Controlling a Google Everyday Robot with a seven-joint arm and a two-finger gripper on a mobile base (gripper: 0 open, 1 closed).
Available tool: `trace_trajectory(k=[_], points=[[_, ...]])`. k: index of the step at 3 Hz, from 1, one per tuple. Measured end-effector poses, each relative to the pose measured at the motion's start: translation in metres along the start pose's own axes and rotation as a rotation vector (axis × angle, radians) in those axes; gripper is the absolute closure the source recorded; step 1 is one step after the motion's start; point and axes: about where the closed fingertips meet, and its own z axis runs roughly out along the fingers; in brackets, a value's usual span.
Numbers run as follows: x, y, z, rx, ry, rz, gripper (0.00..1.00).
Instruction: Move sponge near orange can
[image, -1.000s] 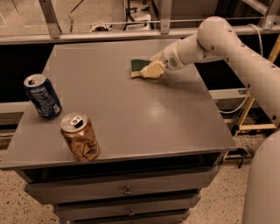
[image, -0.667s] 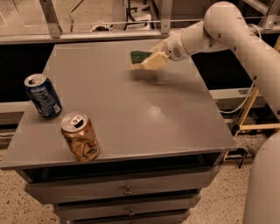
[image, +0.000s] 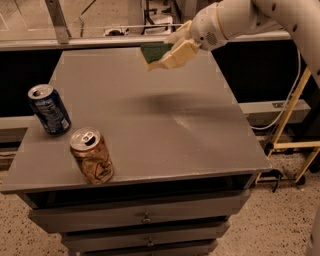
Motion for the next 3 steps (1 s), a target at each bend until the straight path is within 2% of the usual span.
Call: trace_trajectory(k=[1, 2, 3], points=[[-0.024, 0.051, 0.018, -0.061, 0.016, -0.091, 1.00], [-0.028, 0.099, 0.040, -0.085, 0.068, -0.140, 1.00], [-0.018, 0.129, 0.051, -0.120, 0.107, -0.122, 1.00]])
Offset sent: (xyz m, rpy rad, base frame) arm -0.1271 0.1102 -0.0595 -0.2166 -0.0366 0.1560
